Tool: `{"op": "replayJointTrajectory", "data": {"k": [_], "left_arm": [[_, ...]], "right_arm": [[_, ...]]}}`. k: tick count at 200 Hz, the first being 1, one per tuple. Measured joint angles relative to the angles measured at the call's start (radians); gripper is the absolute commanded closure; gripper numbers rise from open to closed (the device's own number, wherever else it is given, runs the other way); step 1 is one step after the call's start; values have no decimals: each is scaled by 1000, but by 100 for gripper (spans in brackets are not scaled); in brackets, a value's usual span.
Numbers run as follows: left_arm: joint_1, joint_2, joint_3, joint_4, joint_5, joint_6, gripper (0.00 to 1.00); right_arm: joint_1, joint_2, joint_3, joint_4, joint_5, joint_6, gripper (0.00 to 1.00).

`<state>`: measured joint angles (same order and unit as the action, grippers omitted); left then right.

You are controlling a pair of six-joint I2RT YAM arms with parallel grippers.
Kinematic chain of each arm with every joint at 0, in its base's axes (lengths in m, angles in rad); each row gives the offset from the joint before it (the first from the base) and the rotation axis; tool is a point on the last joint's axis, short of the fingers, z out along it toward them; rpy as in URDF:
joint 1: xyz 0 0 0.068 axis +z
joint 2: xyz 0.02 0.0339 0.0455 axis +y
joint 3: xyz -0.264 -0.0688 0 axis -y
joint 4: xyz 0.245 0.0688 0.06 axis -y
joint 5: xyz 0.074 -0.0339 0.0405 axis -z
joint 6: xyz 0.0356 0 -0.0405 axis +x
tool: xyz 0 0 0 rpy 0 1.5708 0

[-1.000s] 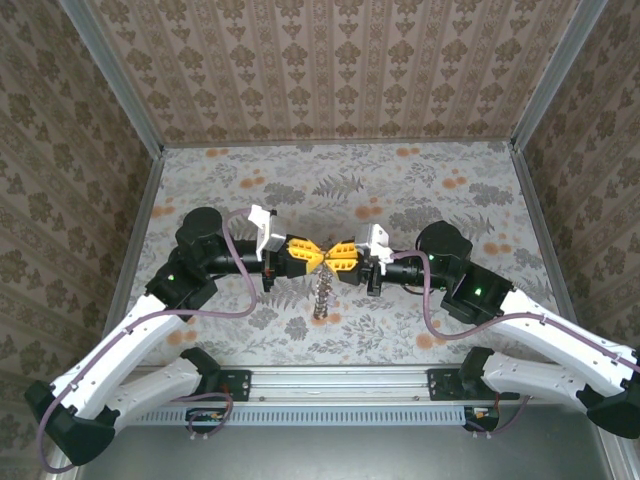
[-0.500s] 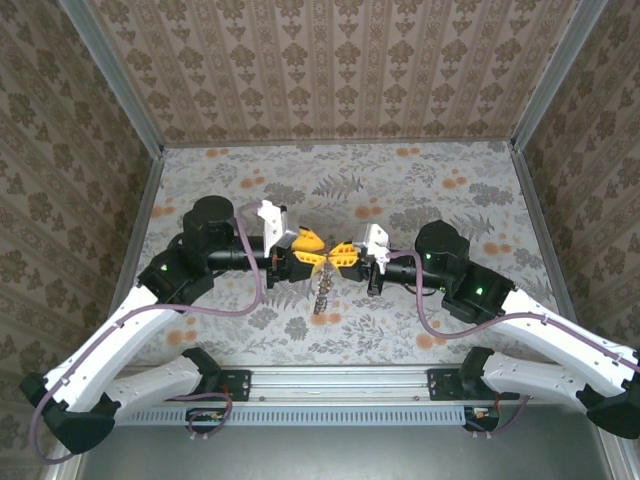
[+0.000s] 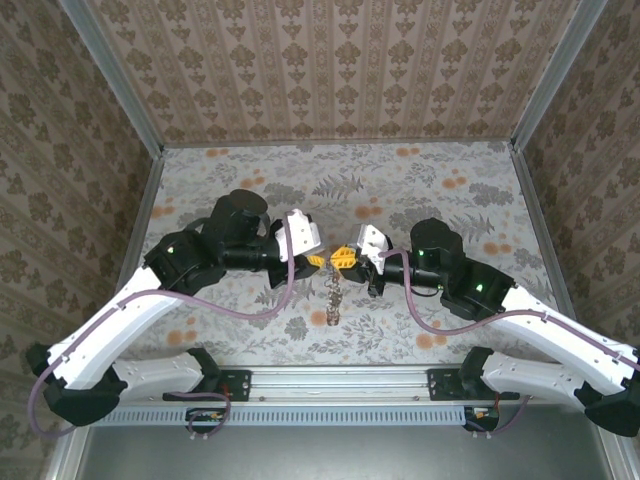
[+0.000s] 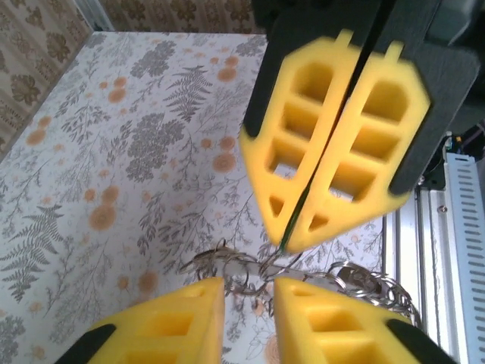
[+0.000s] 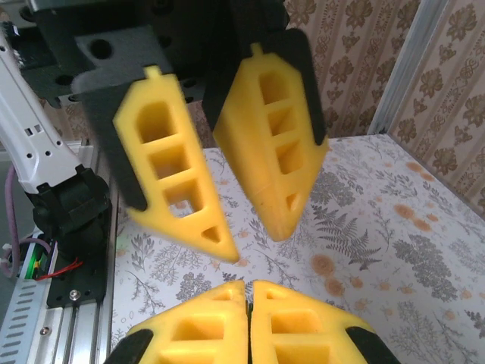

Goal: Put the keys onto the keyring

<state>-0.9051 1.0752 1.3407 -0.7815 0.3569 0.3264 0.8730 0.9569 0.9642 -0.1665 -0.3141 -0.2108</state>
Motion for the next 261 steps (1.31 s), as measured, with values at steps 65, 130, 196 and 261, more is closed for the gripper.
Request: {"op": "replayJointTrajectory", "data": {"k": [65, 130, 196, 261], "left_arm": [[68, -147, -143, 111, 87, -83, 67], [96, -92, -169, 164, 164, -87, 55], [120, -34, -163, 168, 251, -78, 52], [116, -21, -157, 168, 354, -79, 53]], "right_arm": [[-6, 1, 0, 1, -2, 1, 100], [-10, -2, 0, 1, -42, 5, 100], [-11, -22, 0, 4, -109, 5, 100], [-11, -22, 0, 5, -129, 5, 100]]}}
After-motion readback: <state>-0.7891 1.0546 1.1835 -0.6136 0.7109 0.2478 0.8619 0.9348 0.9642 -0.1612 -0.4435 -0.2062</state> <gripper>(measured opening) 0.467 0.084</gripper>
